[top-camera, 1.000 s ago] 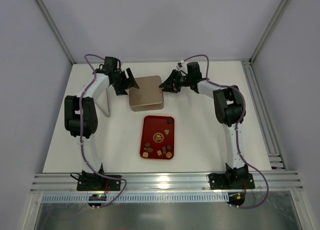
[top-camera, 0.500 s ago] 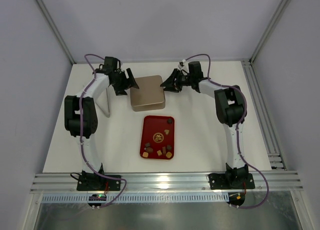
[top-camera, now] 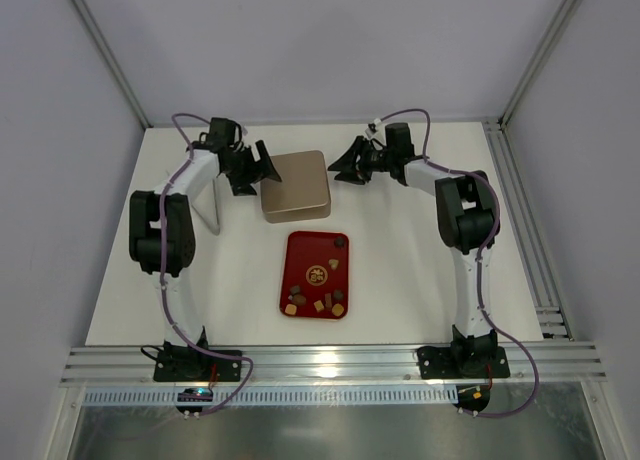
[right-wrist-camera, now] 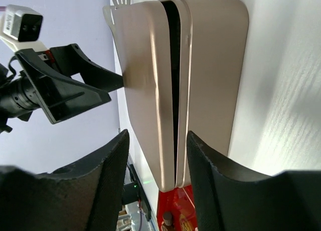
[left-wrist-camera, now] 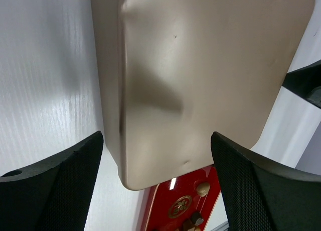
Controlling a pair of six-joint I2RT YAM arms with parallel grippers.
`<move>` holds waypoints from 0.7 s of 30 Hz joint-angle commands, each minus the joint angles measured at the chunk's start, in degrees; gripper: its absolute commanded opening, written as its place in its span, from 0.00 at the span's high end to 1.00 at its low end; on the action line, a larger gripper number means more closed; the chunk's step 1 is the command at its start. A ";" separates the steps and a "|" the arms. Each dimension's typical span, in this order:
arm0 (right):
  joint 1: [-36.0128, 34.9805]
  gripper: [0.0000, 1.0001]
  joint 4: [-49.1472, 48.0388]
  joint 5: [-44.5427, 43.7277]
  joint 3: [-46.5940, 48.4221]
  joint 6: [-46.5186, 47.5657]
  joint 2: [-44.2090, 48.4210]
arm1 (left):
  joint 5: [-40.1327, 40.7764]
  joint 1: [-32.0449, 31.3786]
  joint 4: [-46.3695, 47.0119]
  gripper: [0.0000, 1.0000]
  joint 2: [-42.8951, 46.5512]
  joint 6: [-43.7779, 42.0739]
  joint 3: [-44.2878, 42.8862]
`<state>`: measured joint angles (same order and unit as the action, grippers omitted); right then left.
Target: Pack the chocolate
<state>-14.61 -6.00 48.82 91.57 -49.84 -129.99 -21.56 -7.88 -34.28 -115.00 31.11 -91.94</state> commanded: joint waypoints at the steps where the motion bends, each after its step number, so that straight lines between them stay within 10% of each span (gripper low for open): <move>1: -0.16 0.47 -1.12 -0.48 0.36 0.89 3.52 | -2.69 -0.12 1.93 0.14 2.67 0.35 3.42; 21: -3.05 0.32 5.21 -2.94 5.37 7.74 0.53 | -10.87 -0.12 7.39 0.13 8.56 6.33 13.10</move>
<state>-17.21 -0.82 46.26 94.67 -43.66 -129.88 -29.23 -7.88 -29.87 -109.14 35.59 -79.53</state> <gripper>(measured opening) 0.678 0.868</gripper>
